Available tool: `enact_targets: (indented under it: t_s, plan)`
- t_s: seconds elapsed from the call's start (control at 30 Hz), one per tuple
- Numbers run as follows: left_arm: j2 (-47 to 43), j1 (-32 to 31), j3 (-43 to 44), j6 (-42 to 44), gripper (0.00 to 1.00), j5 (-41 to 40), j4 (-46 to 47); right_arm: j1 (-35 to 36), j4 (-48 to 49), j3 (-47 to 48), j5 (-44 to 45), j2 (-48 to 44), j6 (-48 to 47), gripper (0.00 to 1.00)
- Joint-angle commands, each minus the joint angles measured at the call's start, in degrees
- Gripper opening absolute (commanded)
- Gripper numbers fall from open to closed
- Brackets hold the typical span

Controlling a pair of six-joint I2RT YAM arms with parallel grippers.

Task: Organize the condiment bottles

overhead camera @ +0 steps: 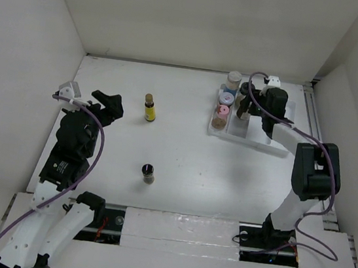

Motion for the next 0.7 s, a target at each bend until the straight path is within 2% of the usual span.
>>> enact_targets:
  t_s: [0.0, 0.3, 0.57, 0.67]
  plan:
    - [0.6, -0.1, 0.9, 1.2, 0.75, 0.6, 2.4, 0.0, 8.2, 5.9, -0.9, -0.6, 0.8, 0.41]
    - [0.6, -0.1, 0.9, 1.2, 0.75, 0.6, 2.4, 0.0, 8.2, 8.8, 1.9, 4.9, -0.3, 0.41]
    - [0.6, -0.1, 0.9, 1.7, 0.75, 1.1, 2.4, 0.5, 8.2, 10.0, 3.0, 6.8, -0.9, 0.59]
    - [0.6, -0.1, 0.9, 1.7, 0.75, 1.1, 2.4, 1.6, 8.2, 10.0, 4.1, 6.2, -1.4, 0.72]
